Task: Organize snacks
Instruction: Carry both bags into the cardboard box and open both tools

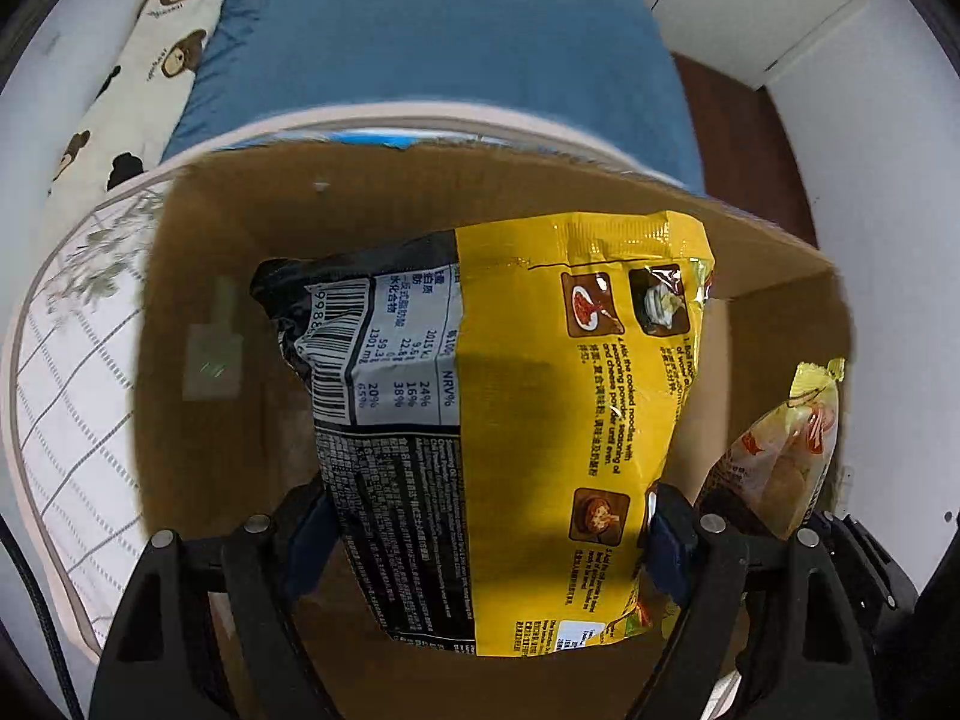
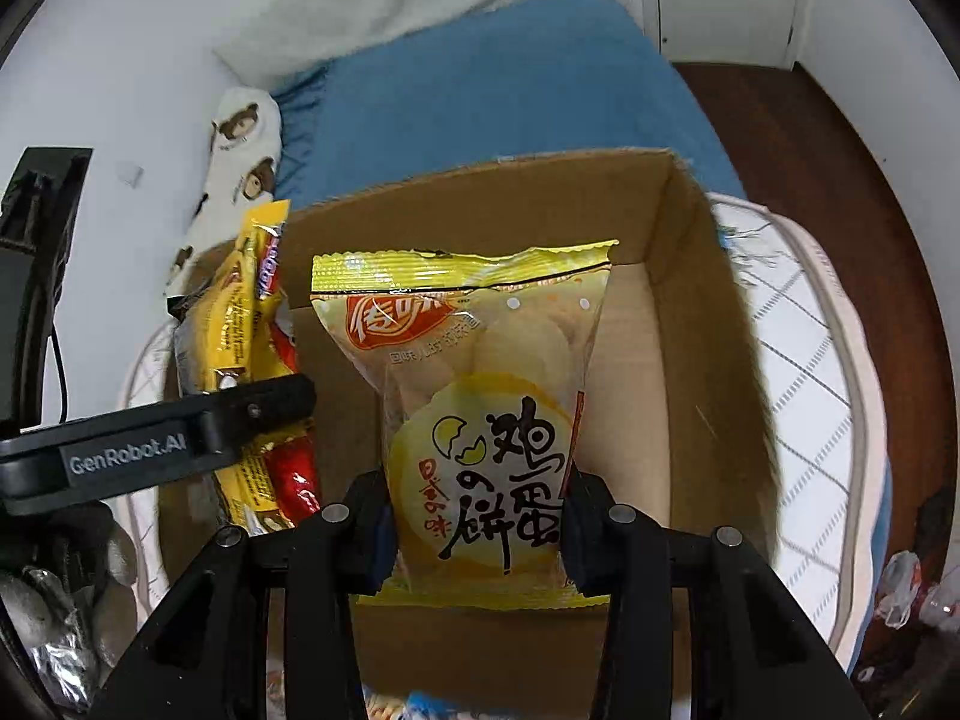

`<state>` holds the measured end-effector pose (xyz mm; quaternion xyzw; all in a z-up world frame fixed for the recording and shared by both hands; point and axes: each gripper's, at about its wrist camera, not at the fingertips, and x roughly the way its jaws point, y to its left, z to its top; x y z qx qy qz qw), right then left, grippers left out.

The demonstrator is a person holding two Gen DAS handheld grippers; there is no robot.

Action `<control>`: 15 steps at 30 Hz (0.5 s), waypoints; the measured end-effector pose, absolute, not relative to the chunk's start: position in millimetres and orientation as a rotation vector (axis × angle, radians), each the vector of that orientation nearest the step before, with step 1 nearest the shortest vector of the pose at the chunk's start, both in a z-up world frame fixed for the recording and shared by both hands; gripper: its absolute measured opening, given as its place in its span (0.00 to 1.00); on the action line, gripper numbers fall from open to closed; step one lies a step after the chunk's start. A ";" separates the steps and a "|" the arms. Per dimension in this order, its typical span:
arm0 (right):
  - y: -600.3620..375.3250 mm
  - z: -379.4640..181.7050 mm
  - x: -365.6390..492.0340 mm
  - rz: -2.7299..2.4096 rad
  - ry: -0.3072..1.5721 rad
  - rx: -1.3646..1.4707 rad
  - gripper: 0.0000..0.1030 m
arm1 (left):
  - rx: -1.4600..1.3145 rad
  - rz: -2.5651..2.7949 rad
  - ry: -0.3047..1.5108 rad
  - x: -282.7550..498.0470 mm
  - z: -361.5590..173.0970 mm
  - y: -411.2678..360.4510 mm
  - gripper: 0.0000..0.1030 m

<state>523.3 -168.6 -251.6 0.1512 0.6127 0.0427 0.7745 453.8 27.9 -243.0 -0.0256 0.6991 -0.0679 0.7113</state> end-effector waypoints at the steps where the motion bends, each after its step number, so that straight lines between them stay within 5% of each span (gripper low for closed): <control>1: -168.7 -259.7 529.5 0.092 1.339 0.320 0.44 | -0.047 -0.145 1.559 458.1 -249.7 25.2 0.81; 8: -176.6 -304.6 561.3 0.093 1.382 0.296 0.45 | -0.032 -0.168 1.607 478.9 -280.3 14.4 0.81; 10: -178.8 -312.5 566.0 0.090 1.401 0.306 0.54 | -0.027 -0.171 1.619 481.0 -286.0 12.0 0.81; 12: -182.7 -318.9 570.7 0.079 1.410 0.303 0.78 | -0.034 -0.175 1.618 480.0 -287.5 10.4 0.82; 15: -184.2 -318.9 573.7 0.076 1.412 0.283 0.82 | -0.029 -0.182 1.613 476.6 -287.4 8.6 0.82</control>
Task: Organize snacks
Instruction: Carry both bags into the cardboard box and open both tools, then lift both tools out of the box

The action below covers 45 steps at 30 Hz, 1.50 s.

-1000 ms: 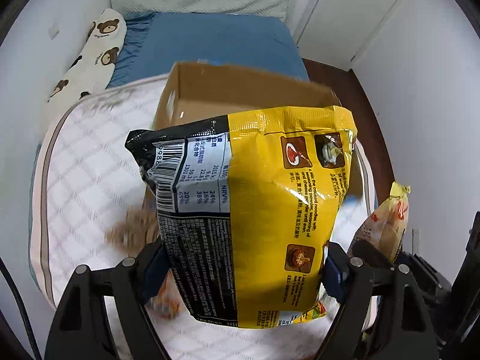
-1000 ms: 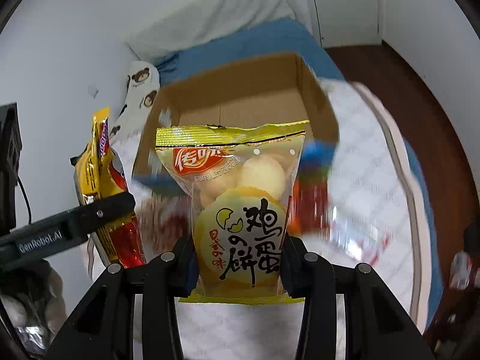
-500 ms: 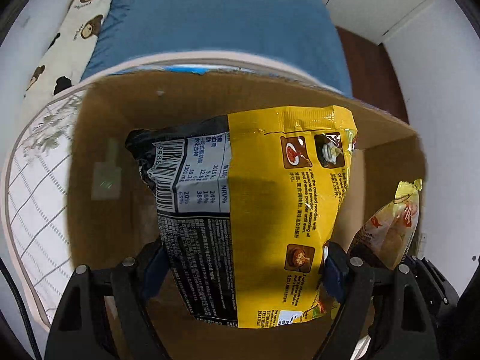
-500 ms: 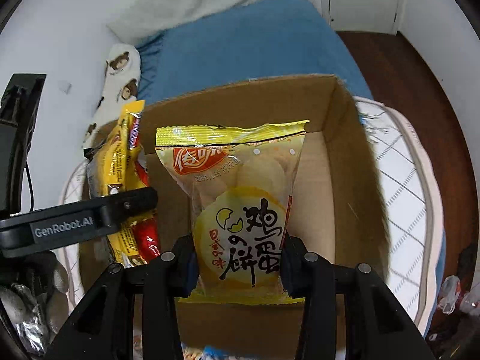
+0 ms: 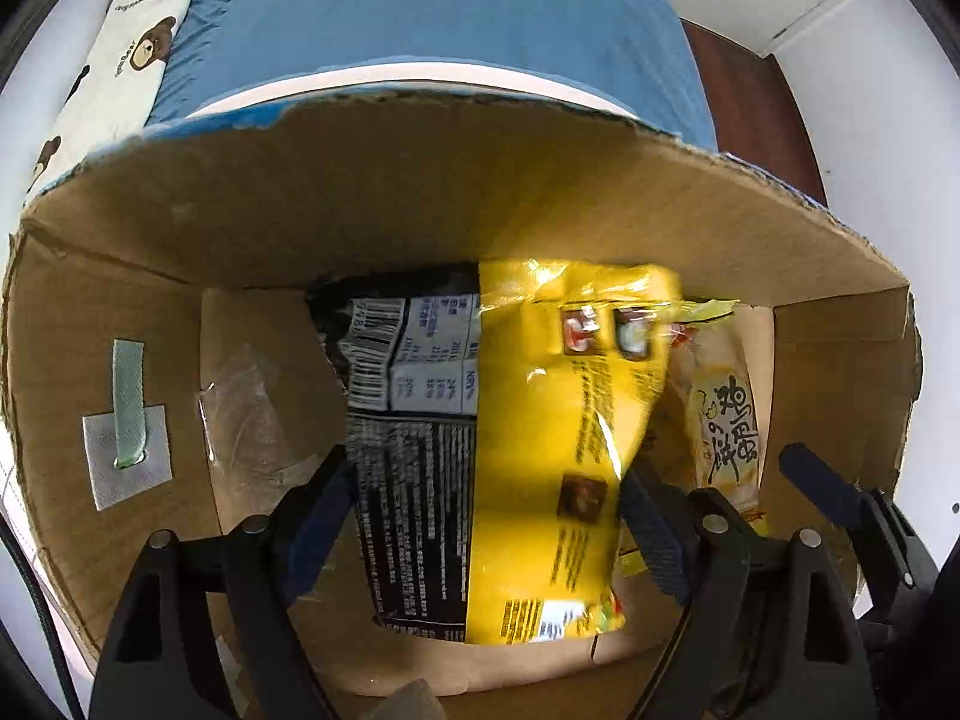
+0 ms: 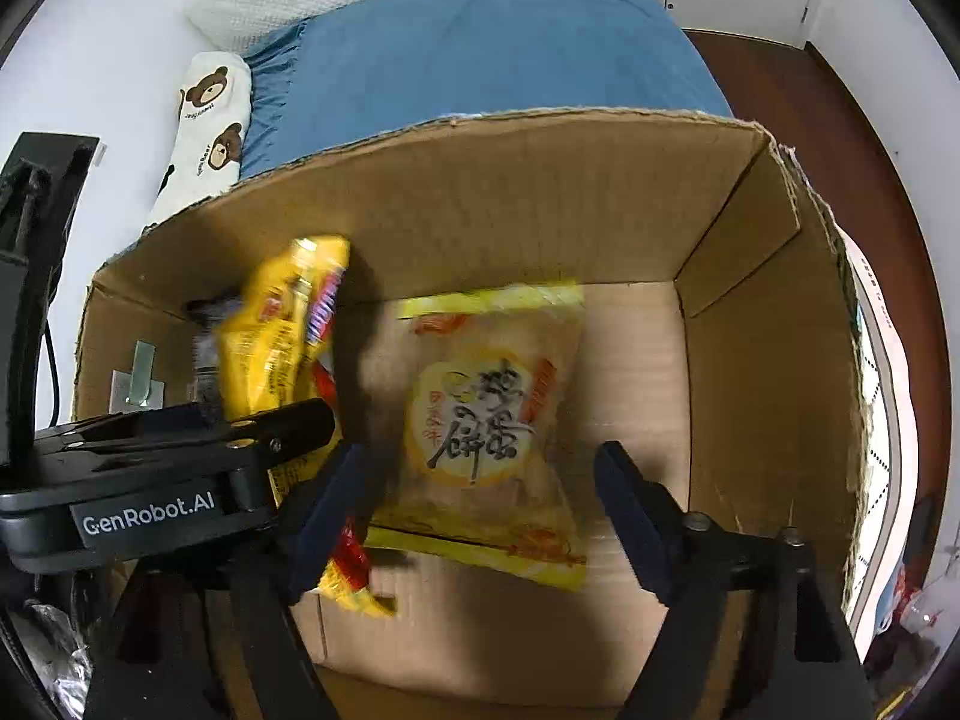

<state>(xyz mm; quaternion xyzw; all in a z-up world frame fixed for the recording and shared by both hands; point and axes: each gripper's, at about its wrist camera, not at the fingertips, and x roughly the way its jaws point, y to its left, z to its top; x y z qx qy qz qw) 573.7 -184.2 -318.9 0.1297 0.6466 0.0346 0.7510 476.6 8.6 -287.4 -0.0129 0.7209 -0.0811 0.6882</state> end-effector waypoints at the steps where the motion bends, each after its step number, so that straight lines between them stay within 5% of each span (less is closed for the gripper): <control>1: -184.4 -317.7 572.9 0.071 1.409 0.270 0.83 | -0.029 -0.182 1.604 474.3 -284.7 8.2 0.82; 33: -175.5 -171.0 449.1 0.008 1.176 0.155 0.84 | 0.015 -0.158 1.183 331.2 -120.1 44.5 0.82; 45: -166.1 -149.4 373.9 0.045 1.161 0.217 0.84 | -0.008 -0.138 1.162 261.3 -109.2 75.5 0.82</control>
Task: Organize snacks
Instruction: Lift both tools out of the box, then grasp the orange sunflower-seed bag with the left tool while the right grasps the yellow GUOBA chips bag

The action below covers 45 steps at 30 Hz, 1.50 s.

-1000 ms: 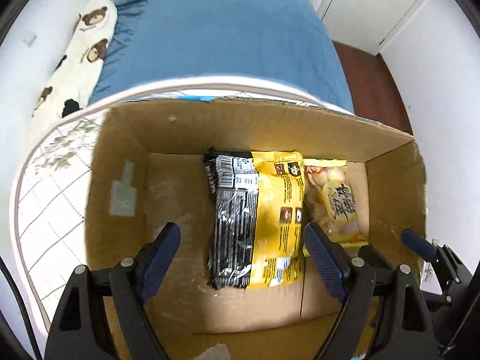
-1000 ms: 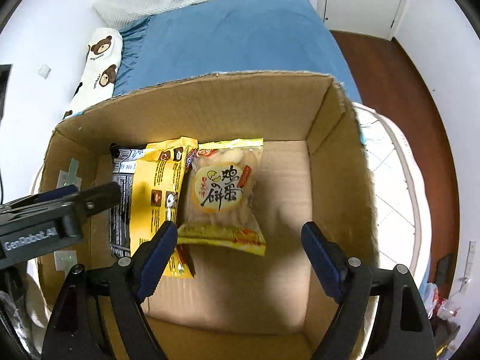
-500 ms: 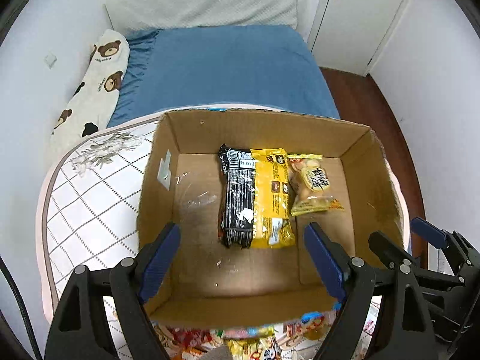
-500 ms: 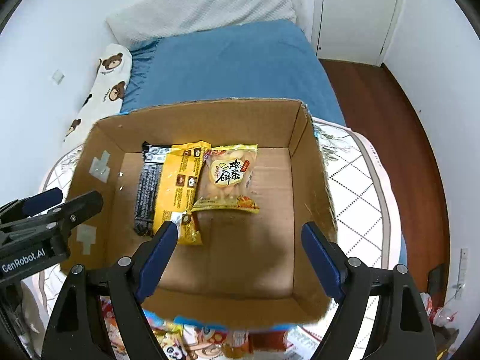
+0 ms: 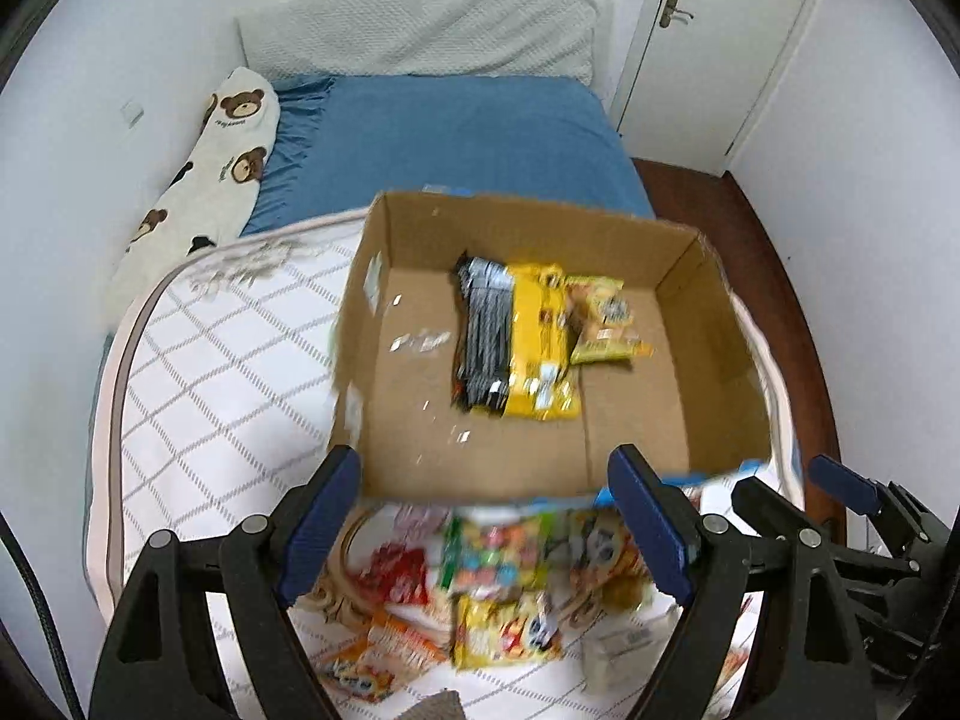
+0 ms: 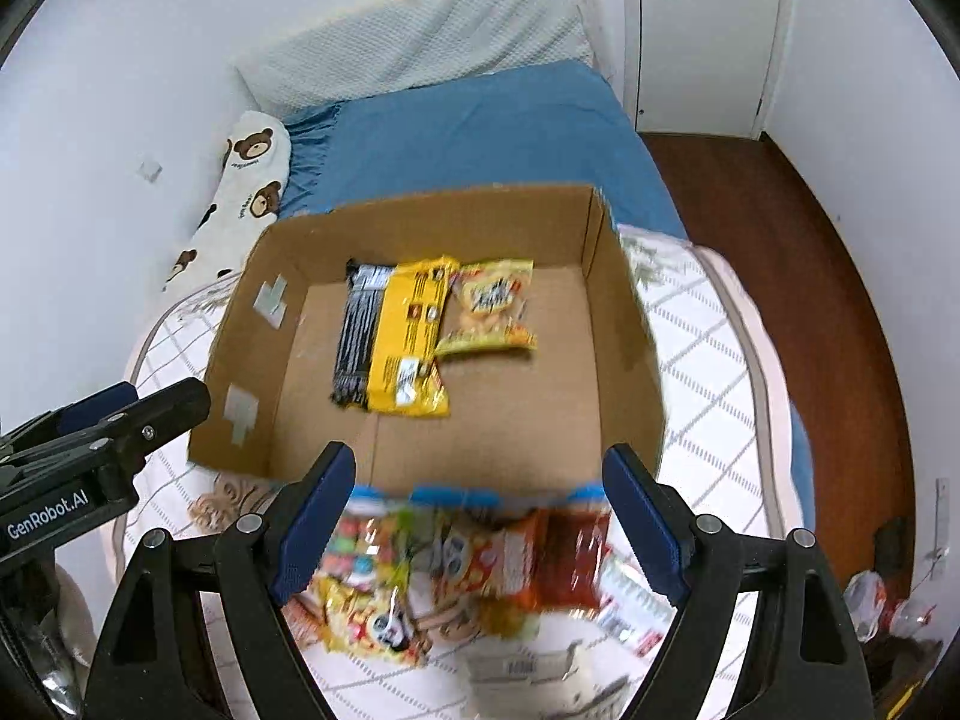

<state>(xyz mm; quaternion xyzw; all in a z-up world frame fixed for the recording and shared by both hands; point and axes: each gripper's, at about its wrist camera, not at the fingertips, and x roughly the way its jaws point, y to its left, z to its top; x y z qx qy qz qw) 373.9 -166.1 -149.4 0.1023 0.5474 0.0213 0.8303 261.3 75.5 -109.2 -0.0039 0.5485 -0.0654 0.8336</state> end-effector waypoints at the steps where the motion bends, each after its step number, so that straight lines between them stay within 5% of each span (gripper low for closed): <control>1: -164.3 -152.8 368.7 0.048 1.170 0.223 0.84 | -0.001 -0.130 1.167 256.7 -113.2 78.9 0.82; 13: -118.6 -245.4 302.1 0.171 1.405 0.282 0.84 | 0.337 -0.131 1.450 167.8 -245.9 133.4 0.82; 22: -59.3 -265.2 304.3 0.345 1.457 -0.072 0.84 | 0.610 -0.220 1.548 143.0 -335.7 111.4 0.79; 23: -53.3 -265.1 305.0 0.364 1.455 -0.118 0.84 | 0.588 -0.221 1.542 143.1 -337.0 111.8 0.69; 27: -30.2 -269.0 306.9 0.442 1.452 -0.321 0.84 | 0.390 -0.171 1.559 143.3 -333.8 131.6 0.55; 35: 4.5 -296.7 312.2 0.567 1.465 -0.557 0.84 | -0.211 0.127 1.618 126.5 -335.3 221.7 0.55; 45: 53.5 -349.9 303.0 0.636 1.462 -0.921 0.82 | -0.211 0.133 1.633 118.3 -346.8 221.7 0.57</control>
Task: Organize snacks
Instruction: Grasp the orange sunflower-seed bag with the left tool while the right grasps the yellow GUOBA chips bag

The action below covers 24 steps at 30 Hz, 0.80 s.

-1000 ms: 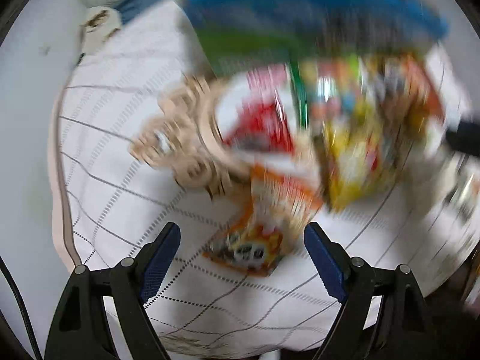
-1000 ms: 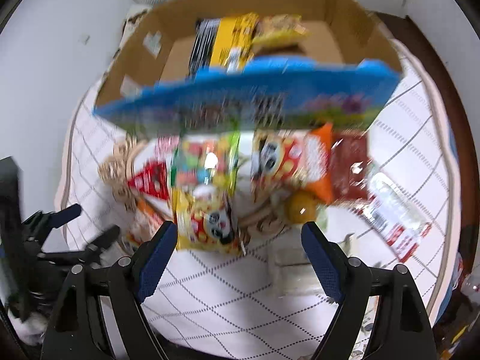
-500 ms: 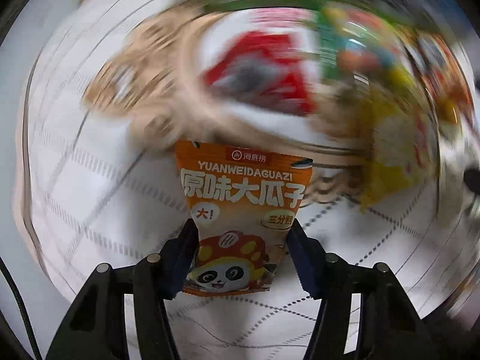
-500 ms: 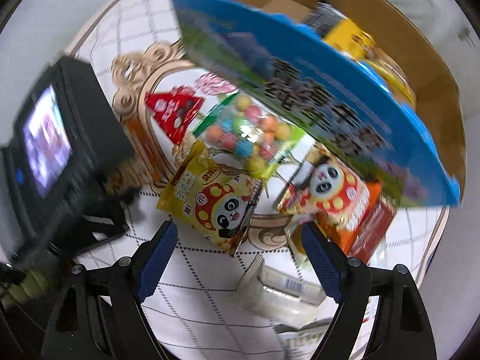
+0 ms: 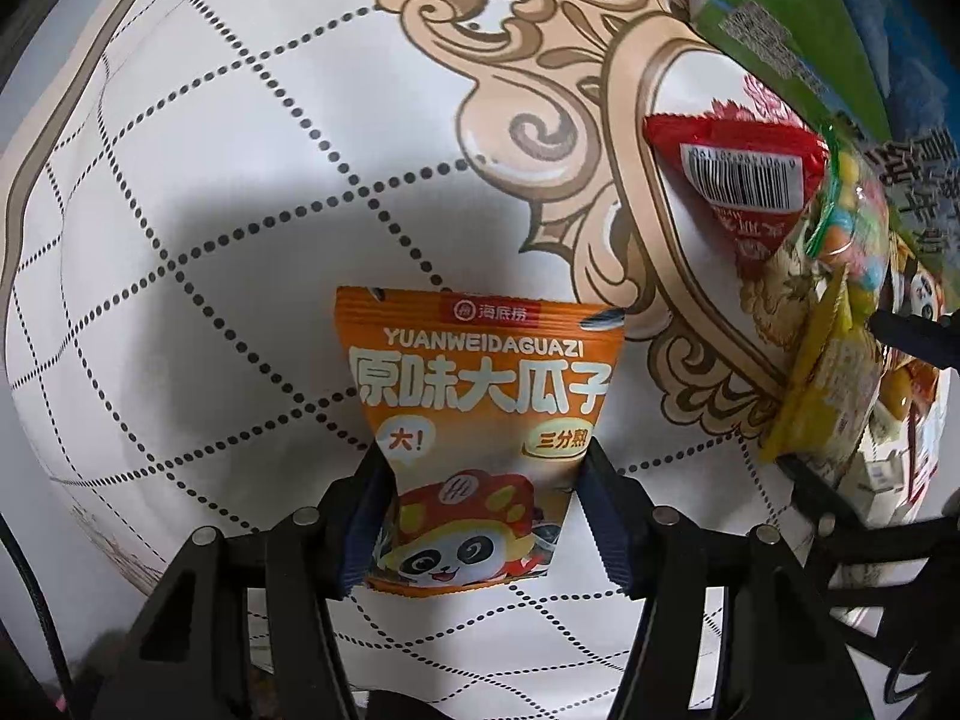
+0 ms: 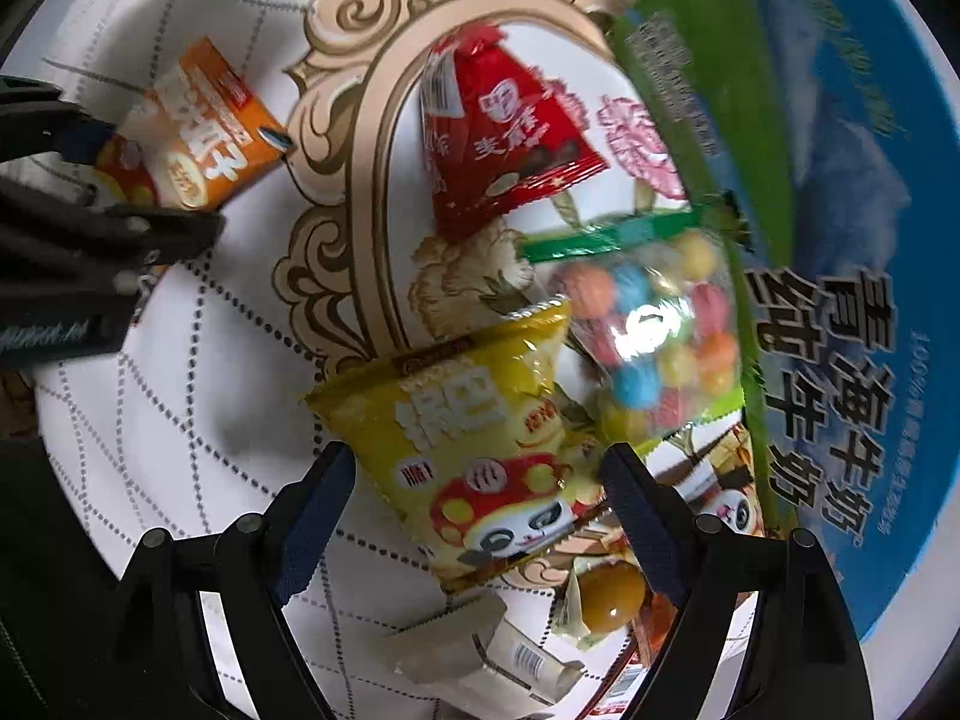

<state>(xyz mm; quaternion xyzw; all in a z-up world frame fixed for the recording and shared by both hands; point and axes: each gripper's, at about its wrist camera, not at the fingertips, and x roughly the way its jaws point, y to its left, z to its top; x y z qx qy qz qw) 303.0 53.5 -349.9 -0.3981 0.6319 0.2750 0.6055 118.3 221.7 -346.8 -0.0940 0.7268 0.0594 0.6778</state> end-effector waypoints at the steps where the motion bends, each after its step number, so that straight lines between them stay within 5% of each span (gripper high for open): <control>1: 50.9 -350.4 307.3 0.614 1.479 -0.871 0.80 | -0.207 0.134 1.631 117.6 -347.0 220.8 0.57; 6: 18.2 -348.2 335.7 0.446 1.657 -0.456 0.66 | -0.195 0.135 1.621 113.7 -348.2 215.5 0.57; 12: -51.2 -360.7 350.2 0.305 1.858 0.286 0.67 | -0.175 0.132 1.620 125.1 -341.5 196.2 0.59; 17: -62.2 -347.7 350.2 0.303 1.788 0.269 0.83 | -0.134 0.119 1.628 125.5 -346.0 187.1 0.64; 24: -12.2 -336.2 330.3 0.317 1.659 0.050 0.83 | -0.130 0.160 1.586 117.9 -338.4 180.2 0.55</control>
